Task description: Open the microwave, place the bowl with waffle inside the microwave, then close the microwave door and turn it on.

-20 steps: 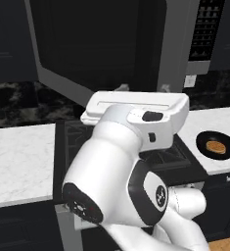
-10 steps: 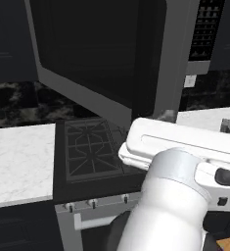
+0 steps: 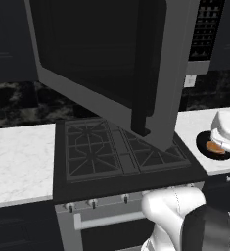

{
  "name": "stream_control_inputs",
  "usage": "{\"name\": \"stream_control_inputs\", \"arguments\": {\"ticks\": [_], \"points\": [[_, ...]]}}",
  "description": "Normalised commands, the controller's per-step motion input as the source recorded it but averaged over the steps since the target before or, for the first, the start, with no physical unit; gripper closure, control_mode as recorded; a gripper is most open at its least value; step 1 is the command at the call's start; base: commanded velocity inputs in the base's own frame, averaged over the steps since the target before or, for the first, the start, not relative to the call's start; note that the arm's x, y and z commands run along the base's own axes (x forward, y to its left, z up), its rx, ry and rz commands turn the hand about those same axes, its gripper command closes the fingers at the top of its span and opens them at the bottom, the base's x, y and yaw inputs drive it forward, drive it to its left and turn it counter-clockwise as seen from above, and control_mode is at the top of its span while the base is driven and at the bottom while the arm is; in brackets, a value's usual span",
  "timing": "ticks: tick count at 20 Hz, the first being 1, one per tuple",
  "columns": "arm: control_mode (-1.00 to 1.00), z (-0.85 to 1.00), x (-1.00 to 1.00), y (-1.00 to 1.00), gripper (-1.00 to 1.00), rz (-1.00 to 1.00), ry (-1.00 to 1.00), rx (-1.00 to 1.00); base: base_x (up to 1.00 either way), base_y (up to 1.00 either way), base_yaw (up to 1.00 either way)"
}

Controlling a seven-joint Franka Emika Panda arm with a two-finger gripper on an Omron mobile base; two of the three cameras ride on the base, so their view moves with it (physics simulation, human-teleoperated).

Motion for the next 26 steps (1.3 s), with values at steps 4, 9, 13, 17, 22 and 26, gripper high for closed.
{"name": "stream_control_inputs", "arguments": {"ticks": [4,9,13,17,22,26], "points": [[-1.0,0.08,0.2,-1.0,-1.0,0.21,0.09,0.4,0.0,0.0,0.0],[-1.0,-0.04,0.49,-0.52,-1.0,0.36,0.26,0.45,0.0,0.0,0.0],[-1.0,-0.27,0.9,-0.01,-1.0,0.45,0.39,0.62,0.0,0.0,0.0],[-1.0,-0.54,1.0,0.0,-1.0,0.51,0.3,0.66,0.0,0.0,0.0],[-1.0,-0.81,1.0,0.11,-1.0,0.54,0.22,0.7,0.0,0.0,0.0],[-1.0,-0.72,1.0,0.54,-1.0,0.5,0.2,0.62,0.0,0.0,0.0]]}}
